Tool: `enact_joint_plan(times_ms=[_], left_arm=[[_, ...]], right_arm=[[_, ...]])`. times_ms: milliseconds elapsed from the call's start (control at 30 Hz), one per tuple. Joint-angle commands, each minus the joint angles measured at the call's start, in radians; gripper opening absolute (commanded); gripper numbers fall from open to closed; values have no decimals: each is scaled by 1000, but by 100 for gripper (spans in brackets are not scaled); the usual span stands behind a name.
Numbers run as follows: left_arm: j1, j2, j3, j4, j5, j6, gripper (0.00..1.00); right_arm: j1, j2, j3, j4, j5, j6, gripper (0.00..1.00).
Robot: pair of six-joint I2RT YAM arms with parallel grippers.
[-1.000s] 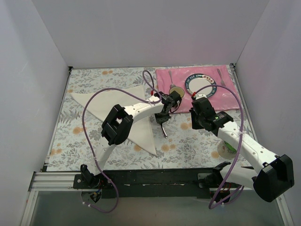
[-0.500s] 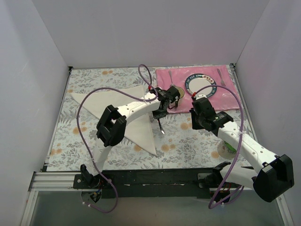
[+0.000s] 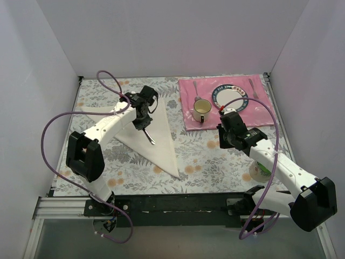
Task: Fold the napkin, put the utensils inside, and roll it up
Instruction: Place the utensil onto the napkin
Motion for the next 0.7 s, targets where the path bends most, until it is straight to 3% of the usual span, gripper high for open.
enact_joint_plan(times_ms=[0, 167, 333, 667], left_arm=[[106, -94, -108, 51, 40, 36, 0], [221, -132, -240, 138, 104, 1, 0], [258, -135, -324, 178, 97, -82, 0], [318, -45, -298, 219, 86, -32, 0]], right_arm=[[-5, -2, -5, 31, -16, -7, 23], [-3, 7, 6, 29, -29, -8, 22], [-3, 10, 12, 18, -37, -8, 21], [-5, 8, 6, 17, -39, -10, 21]])
